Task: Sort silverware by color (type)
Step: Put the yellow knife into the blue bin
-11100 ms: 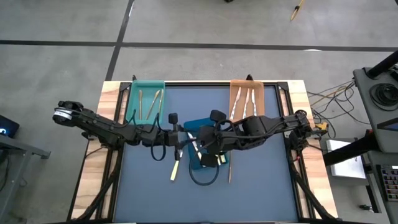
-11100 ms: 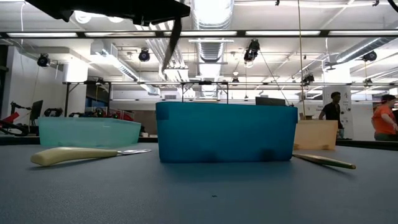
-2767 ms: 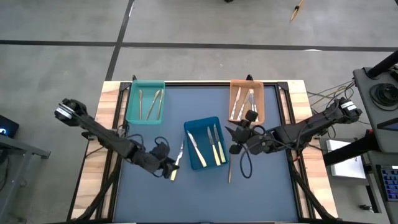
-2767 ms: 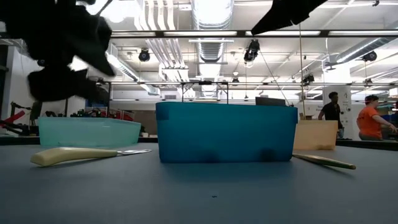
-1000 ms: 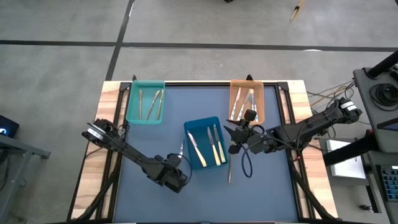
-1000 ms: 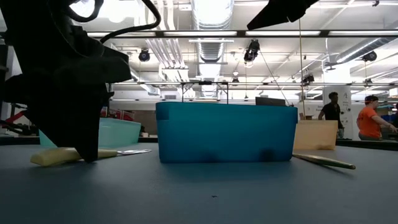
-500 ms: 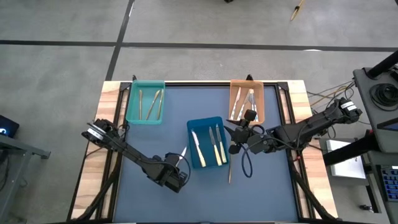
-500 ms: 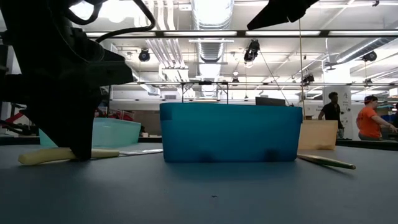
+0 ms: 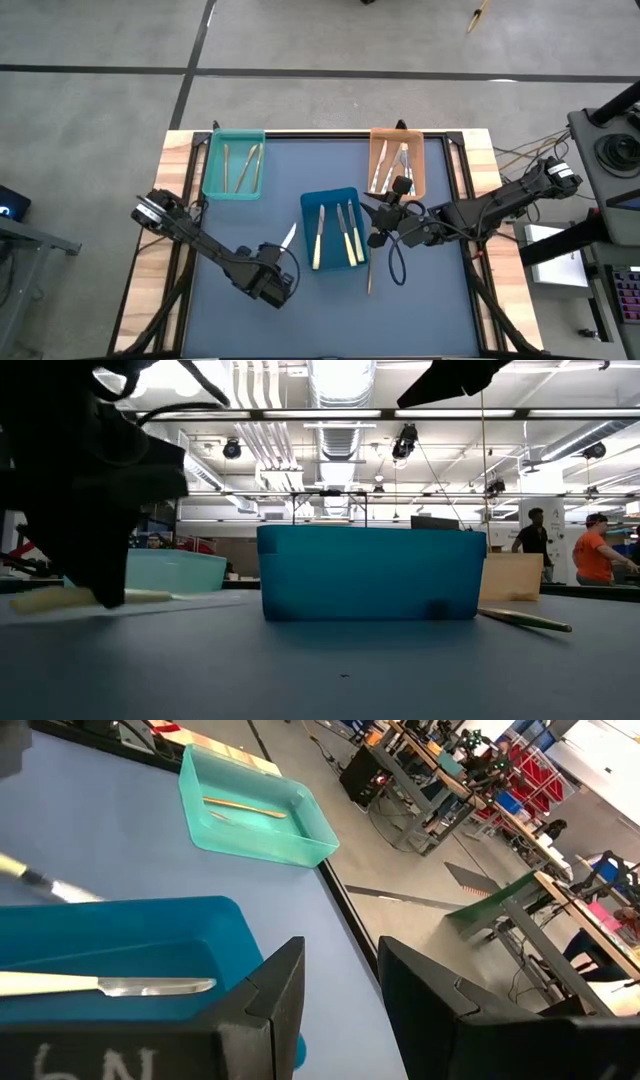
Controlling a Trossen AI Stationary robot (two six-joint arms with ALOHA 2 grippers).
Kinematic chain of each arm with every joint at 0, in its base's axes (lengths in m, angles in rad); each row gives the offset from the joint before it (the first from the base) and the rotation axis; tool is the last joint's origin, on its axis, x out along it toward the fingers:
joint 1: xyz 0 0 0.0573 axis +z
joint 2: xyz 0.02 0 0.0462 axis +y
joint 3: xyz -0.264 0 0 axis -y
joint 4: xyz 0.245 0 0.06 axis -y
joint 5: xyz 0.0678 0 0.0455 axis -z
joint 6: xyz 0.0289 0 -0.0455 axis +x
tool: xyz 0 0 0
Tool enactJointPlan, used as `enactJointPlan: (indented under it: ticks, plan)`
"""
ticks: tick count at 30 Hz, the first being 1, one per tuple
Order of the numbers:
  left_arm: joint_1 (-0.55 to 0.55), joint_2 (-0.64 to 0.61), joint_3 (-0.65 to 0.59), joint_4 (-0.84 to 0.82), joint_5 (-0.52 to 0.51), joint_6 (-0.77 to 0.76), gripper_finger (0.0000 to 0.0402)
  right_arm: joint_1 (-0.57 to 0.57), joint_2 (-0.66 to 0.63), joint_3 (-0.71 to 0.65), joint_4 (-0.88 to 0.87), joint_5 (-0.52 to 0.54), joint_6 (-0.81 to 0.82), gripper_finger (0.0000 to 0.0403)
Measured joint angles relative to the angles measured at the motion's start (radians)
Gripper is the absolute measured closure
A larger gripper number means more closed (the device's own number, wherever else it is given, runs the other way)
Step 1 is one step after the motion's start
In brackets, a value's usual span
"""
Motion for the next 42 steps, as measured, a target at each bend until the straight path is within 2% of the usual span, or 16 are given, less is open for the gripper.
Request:
enactJointPlan:
  ticks: [4, 9, 16, 24, 29, 34, 38, 42]
  plan:
    - [-0.013, -0.046, 0.0, -0.105, -0.017, -0.033, 0.0348, 0.0, 0.0, 0.0, 0.0, 0.0, 0.0, 0.0282]
    - [-0.03, -0.117, 0.002, -0.16, -0.125, -0.055, 0.0348, 0.0, 0.0, 0.0, 0.0, 0.0, 0.0, 0.0282]
    - [-0.06, -0.219, 0.003, -0.165, -0.424, 0.018, 0.0347, 0.0, 0.0, 0.0, 0.01, -0.008, 0.022, 0.0282]
    - [-0.06, -0.301, 0.046, -0.157, -0.745, 0.204, 0.0347, -0.027, 0.001, 0.0, 0.099, -0.136, 0.036, 0.0282]
    - [-0.053, -0.281, 0.143, -0.112, -0.958, 0.408, 0.0347, -0.05, 0.008, -0.003, 0.146, -0.161, 0.078, 0.0282]
    - [-0.046, -0.202, 0.25, -0.094, -1.112, 0.57, 0.0347, -0.061, 0.028, -0.033, 0.297, -0.206, 0.094, 0.0282]
    - [-0.039, -0.121, 0.321, -0.094, -1.174, 0.636, 0.0347, -0.061, 0.068, -0.066, 0.484, -0.303, 0.094, 0.0282]
    - [-0.024, -0.048, 0.369, -0.095, -1.186, 0.672, 0.0347, -0.061, 0.138, -0.072, 0.672, -0.372, 0.085, 0.0282]
